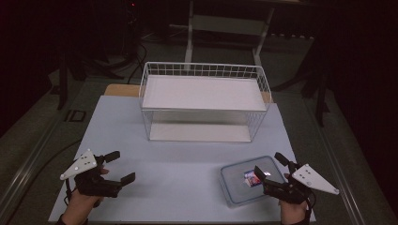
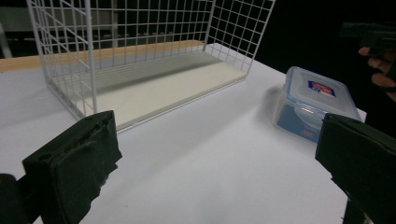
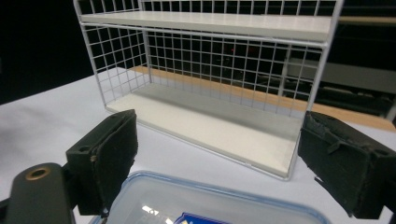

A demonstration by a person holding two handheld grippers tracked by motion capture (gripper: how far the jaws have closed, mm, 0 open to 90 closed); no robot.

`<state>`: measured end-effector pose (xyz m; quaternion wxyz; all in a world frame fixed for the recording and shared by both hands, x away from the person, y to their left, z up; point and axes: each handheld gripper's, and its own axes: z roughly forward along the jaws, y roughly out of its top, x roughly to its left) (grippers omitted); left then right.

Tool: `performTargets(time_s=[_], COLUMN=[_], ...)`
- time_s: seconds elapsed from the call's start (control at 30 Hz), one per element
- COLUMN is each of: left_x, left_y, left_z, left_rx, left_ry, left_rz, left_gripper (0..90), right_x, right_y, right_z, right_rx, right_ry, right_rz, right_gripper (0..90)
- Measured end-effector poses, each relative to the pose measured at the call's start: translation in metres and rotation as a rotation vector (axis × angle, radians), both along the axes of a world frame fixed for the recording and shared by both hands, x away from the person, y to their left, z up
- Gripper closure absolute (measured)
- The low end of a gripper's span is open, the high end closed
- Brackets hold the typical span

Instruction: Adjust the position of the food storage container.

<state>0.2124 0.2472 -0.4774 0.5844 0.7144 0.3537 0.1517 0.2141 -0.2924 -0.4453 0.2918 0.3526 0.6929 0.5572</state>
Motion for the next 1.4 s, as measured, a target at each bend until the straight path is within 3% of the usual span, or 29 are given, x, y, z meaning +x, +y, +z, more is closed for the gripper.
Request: performTargets(time_s=[0.03, 0.17, 0.2, 0.27, 0.37, 0.43, 0.5, 0.6, 0.67, 0.73, 0.77, 0.8, 0.83, 0.87, 0.97, 1.0, 1.03, 1.07, 1.23, 1.4], left_x=[0.0, 0.001, 0.001, 0.002, 0.001, 0.001, 0.0, 0.001, 0.002, 0.002, 0.002, 0.002, 0.002, 0.002, 0.003, 0.003, 0.003, 0.002, 0.003, 0.002], left_y=[0.0, 0.0, 0.0, -0.001, -0.001, -0.002, -0.002, -0.002, -0.003, -0.003, -0.005, -0.007, -0.007, -0.008, -0.009, -0.009, -0.009, -0.009, -0.009, -0.01], left_z=[0.0, -0.001, -0.001, -0.002, -0.002, -0.001, -0.001, -0.002, -0.002, -0.002, -0.002, -0.002, -0.002, -0.002, -0.003, -0.003, -0.003, -0.003, -0.003, -0.003], left_rx=[0.0, -0.002, -0.002, 0.002, 0.002, 0.002, -0.001, 0.002, 0.003, 0.003, 0.008, 0.023, 0.023, 0.024, 0.025, 0.031, 0.031, 0.029, 0.031, 0.036], left_ry=[0.001, -0.003, -0.003, 0.002, -0.003, -0.009, -0.012, -0.01, 0.002, 0.002, -0.004, -0.013, -0.013, -0.007, -0.003, -0.001, -0.001, -0.005, -0.001, -0.002], left_rz=[0.001, 0.001, 0.001, -0.007, -0.011, -0.015, -0.016, -0.013, -0.013, -0.013, -0.018, -0.02, -0.02, -0.025, -0.03, -0.034, -0.034, -0.041, -0.038, -0.038], left_gripper=[0.0, 0.0, 0.0, 0.0, 0.0, 0.0, 0.0, 0.0, 0.0, 0.0, 0.0, 0.0, 0.0, 0.0, 0.0, 0.0, 0.0, 0.0, 0.0, 0.0], right_x=[0.0, 0.0, -0.001, 0.0, 0.001, 0.0, -0.001, -0.004, -0.005, -0.005, -0.005, -0.003, -0.003, 0.0, 0.003, 0.006, 0.006, 0.008, 0.009, 0.01], right_y=[0.001, 0.0, -0.001, -0.001, -0.003, -0.007, -0.012, -0.022, -0.032, -0.036, -0.036, -0.052, -0.052, -0.06, -0.068, -0.075, -0.075, -0.078, -0.078, -0.063], right_z=[0.002, 0.003, 0.006, 0.009, 0.007, 0.003, -0.001, -0.006, -0.01, -0.012, -0.012, -0.024, -0.024, -0.032, -0.039, -0.046, -0.046, -0.052, -0.052, -0.052], right_rx=[-0.022, -0.015, 0.014, 0.011, -0.036, -0.071, -0.068, -0.098, -0.105, -0.103, -0.103, -0.142, -0.142, -0.178, -0.184, -0.19, -0.19, -0.182, -0.17, -0.16], right_ry=[0.001, 0.001, 0.016, 0.04, 0.096, 0.116, 0.142, 0.153, 0.186, 0.19, 0.19, 0.236, 0.236, 0.26, 0.284, 0.322, 0.322, 0.358, 0.371, 0.382], right_rz=[-0.004, 0.004, 0.022, 0.024, 0.027, 0.013, 0.024, -0.003, -0.012, -0.025, -0.025, -0.1, -0.1, -0.141, -0.189, -0.22, -0.22, -0.227, -0.224, -0.163], right_gripper=[12.0, 12.0, 12.0, 12.4, 17.4, 24.9, 36.8, 59.1, 72.4, 72.4, 79.0, 89.9, 89.9, 89.9, 90.0, 90.0, 90.0, 90.0, 90.0, 90.0])
